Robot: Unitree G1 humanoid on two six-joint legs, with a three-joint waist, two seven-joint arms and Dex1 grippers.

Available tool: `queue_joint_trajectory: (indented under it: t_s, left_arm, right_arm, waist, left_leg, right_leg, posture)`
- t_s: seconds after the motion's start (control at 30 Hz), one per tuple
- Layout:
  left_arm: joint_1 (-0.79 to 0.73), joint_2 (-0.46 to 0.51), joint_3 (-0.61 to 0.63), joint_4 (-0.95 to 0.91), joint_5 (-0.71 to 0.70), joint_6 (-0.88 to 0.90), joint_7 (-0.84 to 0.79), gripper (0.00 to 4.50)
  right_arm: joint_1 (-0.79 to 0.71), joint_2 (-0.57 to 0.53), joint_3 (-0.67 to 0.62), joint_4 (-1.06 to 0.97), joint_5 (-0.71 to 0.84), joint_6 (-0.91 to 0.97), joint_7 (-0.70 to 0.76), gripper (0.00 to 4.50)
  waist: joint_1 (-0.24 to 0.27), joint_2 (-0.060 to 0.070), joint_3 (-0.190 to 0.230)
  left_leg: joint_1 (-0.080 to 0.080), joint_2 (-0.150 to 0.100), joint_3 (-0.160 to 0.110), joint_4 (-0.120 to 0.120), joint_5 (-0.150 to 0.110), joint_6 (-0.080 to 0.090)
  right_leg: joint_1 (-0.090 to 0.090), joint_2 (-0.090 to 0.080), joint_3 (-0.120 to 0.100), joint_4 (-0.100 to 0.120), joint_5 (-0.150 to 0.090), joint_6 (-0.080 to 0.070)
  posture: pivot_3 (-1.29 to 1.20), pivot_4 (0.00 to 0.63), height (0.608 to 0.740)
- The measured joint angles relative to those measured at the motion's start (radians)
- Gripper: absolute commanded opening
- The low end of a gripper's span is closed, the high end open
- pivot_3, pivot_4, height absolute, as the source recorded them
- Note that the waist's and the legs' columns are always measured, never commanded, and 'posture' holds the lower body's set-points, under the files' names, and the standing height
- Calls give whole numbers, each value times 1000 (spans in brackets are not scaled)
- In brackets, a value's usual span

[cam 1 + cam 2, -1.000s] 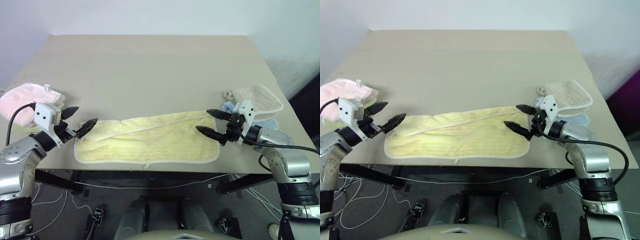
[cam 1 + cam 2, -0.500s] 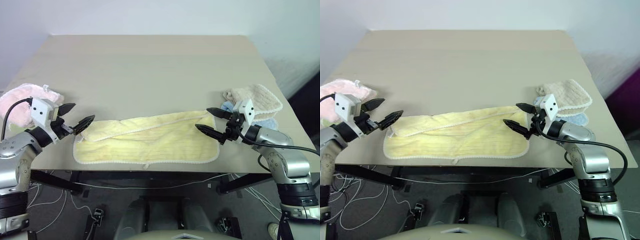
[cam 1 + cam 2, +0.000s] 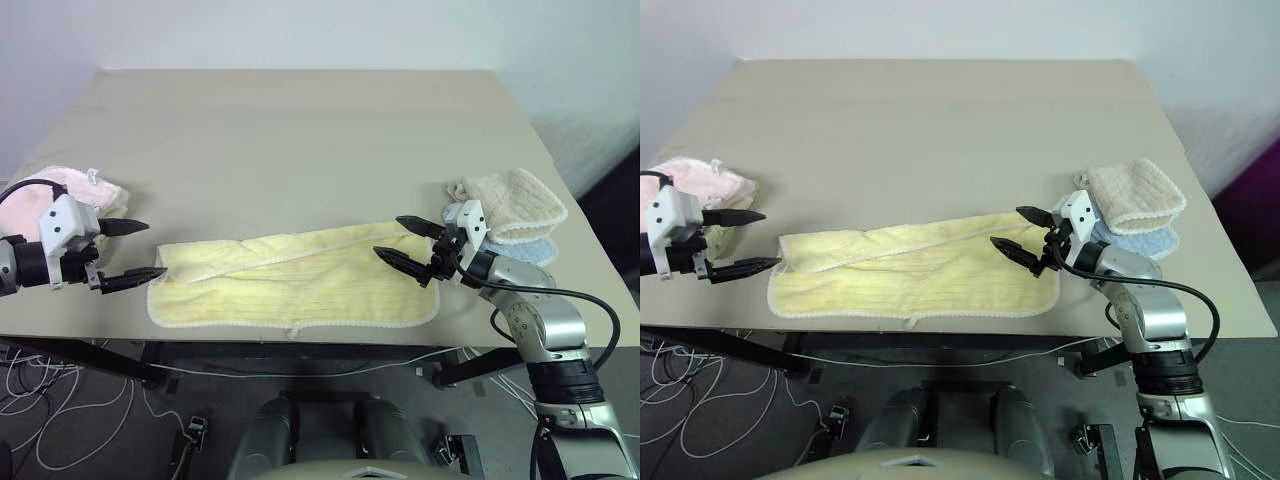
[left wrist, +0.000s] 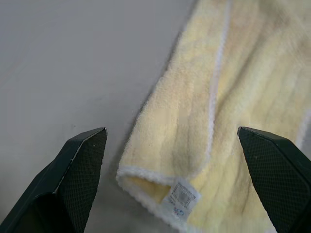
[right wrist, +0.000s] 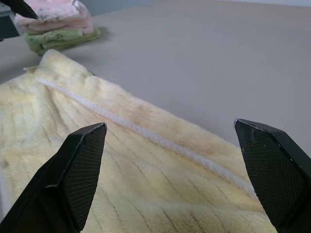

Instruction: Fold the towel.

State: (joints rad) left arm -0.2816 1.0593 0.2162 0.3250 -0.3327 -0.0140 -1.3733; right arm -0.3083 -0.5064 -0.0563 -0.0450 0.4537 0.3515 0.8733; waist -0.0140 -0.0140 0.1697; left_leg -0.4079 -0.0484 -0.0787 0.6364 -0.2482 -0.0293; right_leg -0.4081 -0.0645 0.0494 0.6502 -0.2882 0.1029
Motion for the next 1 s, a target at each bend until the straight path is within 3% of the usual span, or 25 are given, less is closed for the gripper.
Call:
queue_joint_trajectory:
  t_s: [0.47,0.77,0.9,1.0]
  left_arm:
    - [-276,-47,-252,379,262,-555,-81,4500]
    - [-349,-64,-332,540,365,-748,-55,4500]
    - [-371,-76,-351,578,391,-803,-18,3623]
    - [-382,-86,-353,603,406,-809,20,2534]
  right_arm:
    - [94,12,-8,-81,2,-2,-52,4414]
    - [114,13,-12,-108,6,8,-75,4414]
    - [114,14,-13,-111,12,12,-84,4458]
    - [117,14,-13,-120,22,14,-90,4458]
  waist:
    - [0,0,0]
    - [-2,0,0]
    - [-1,0,0]
    - [0,0,0]
  left_leg:
    - [0,0,1,1,0,0]
    - [0,0,1,2,0,1]
    - [0,0,1,4,0,1]
    - [-1,0,0,7,-1,3]
  right_leg:
    - [0,3,-1,1,0,0]
    - [0,4,-1,2,0,1]
    - [1,4,-1,3,0,1]
    - [1,4,-1,4,0,1]
  posture:
    - [0,150,740]
    - [0,150,740]
    - [0,150,740]
    - [0,150,740]
